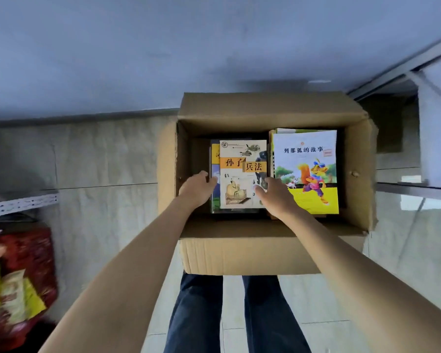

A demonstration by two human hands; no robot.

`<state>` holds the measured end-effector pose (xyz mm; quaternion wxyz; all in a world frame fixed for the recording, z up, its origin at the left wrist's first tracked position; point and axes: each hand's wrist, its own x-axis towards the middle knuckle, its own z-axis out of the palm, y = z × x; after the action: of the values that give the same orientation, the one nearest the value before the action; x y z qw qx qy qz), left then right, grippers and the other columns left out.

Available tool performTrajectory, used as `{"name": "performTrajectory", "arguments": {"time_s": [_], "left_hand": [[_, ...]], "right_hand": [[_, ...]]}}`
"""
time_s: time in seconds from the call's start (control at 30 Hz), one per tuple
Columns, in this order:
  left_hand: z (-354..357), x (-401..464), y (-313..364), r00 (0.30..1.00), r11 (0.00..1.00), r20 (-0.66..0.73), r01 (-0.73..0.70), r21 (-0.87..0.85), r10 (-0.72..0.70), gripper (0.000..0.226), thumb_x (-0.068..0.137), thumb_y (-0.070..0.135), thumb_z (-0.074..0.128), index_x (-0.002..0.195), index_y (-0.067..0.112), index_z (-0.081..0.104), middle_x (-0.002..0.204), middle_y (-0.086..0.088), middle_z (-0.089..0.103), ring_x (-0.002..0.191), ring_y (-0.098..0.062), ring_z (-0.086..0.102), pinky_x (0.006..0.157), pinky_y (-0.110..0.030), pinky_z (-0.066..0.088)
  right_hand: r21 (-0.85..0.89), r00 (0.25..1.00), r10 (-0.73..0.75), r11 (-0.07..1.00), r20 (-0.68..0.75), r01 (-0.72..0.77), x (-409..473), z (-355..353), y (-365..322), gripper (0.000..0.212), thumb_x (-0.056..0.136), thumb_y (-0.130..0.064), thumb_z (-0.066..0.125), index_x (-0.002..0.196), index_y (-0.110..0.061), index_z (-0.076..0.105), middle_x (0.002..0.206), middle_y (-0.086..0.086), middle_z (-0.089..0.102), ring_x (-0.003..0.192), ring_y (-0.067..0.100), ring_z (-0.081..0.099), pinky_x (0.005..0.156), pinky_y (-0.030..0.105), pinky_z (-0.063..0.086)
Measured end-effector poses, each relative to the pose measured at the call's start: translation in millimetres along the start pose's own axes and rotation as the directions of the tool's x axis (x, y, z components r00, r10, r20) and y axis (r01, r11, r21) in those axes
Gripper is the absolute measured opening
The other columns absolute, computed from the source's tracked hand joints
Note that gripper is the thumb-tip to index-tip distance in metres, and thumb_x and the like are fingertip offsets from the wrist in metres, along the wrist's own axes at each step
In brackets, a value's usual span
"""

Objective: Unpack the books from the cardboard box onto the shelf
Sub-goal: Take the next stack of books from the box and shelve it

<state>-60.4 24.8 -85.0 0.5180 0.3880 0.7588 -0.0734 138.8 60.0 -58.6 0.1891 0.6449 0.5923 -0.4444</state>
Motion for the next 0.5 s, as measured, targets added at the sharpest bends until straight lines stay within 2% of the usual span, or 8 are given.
{"name": "performTrajectory", "arguments": {"time_s": [0.03,0.07,0.1,0.17,0.3,0.37,0.5], "left_hand": [[5.5,11.0,-2.9,1.0,1.0,0.008,0.023,-0.019,-0.022,0.058,0.102,0.047,0.032,0.148,0.012,0.035,0.126,-0.012,0.064,0.11,-0.031,0.064,0.086,-0.036,0.051],[11.3,24.5,-6.3,0.999,0.998,0.017,0.045,-0.047,-0.044,0.06,0.102,0.048,0.032,0.15,0.013,0.032,0.131,-0.014,0.062,0.116,-0.033,0.062,0.091,-0.039,0.051],[15.5,36.6,-8.5,0.998,0.994,0.024,0.065,-0.092,-0.063,0.061,0.102,0.049,0.032,0.152,0.013,0.03,0.137,-0.015,0.058,0.123,-0.034,0.058,0.097,-0.041,0.049],[25.2,58.3,-12.7,0.995,0.974,0.047,0.099,-0.206,-0.091,0.06,0.102,0.048,0.034,0.151,0.014,0.032,0.146,-0.012,0.051,0.131,-0.03,0.051,0.099,-0.039,0.044],[41.7,86.2,-14.0,0.993,0.926,0.065,0.12,-0.357,-0.103,0.054,0.1,0.05,0.037,0.14,0.014,0.046,0.141,-0.009,0.054,0.125,-0.027,0.054,0.089,-0.034,0.045],[48.9,91.9,-13.1,0.993,0.912,0.037,0.117,-0.393,-0.112,0.054,0.099,0.051,0.038,0.138,0.015,0.048,0.144,-0.01,0.05,0.128,-0.028,0.052,0.089,-0.034,0.044],[57.4,91.3,-8.6,0.987,0.873,0.016,0.15,-0.465,-0.161,0.071,0.094,0.061,0.04,0.149,0.016,0.039,0.16,-0.01,0.025,0.145,-0.029,0.033,0.116,-0.044,0.03]], "right_hand": [[0.027,1.0,0.022,0.999,-0.007,-0.021,10.0,6.8,1.1,0.029,0.099,-0.033,0.044,0.114,-0.011,0.053,0.096,0.006,0.053,0.106,0.03,0.052,0.08,0.031,0.037],[0.045,0.999,0.046,0.998,-0.012,-0.045,21.3,14.9,2.2,0.039,0.099,-0.032,0.044,0.128,-0.006,0.05,0.114,0.013,0.056,0.117,0.031,0.052,0.087,0.033,0.04],[0.053,0.997,0.07,0.996,-0.019,-0.069,31.7,23.0,3.1,0.047,0.1,-0.032,0.044,0.137,-0.003,0.043,0.129,0.018,0.052,0.125,0.032,0.048,0.095,0.035,0.04],[0.042,0.993,0.117,0.992,-0.034,-0.116,46.9,38.3,3.6,0.056,0.1,-0.032,0.043,0.145,0.0,0.032,0.144,0.022,0.04,0.135,0.032,0.039,0.105,0.035,0.036],[-0.036,0.972,0.148,0.987,-0.182,-0.157,66.2,57.0,4.0,0.062,0.101,-0.034,0.041,0.147,0.004,0.026,0.149,0.023,0.032,0.139,0.035,0.03,0.113,0.038,0.025],[-0.065,0.96,0.172,0.98,-0.223,-0.19,69.7,63.3,2.3,0.065,0.101,-0.035,0.04,0.149,0.005,0.021,0.152,0.022,0.03,0.14,0.036,0.028,0.115,0.038,0.023],[-0.063,0.931,0.227,0.965,-0.286,-0.255,72.8,72.2,-6.3,0.069,0.099,-0.036,0.046,0.148,0.004,0.02,0.152,0.02,0.031,0.139,0.035,0.031,0.114,0.037,0.027]]}}
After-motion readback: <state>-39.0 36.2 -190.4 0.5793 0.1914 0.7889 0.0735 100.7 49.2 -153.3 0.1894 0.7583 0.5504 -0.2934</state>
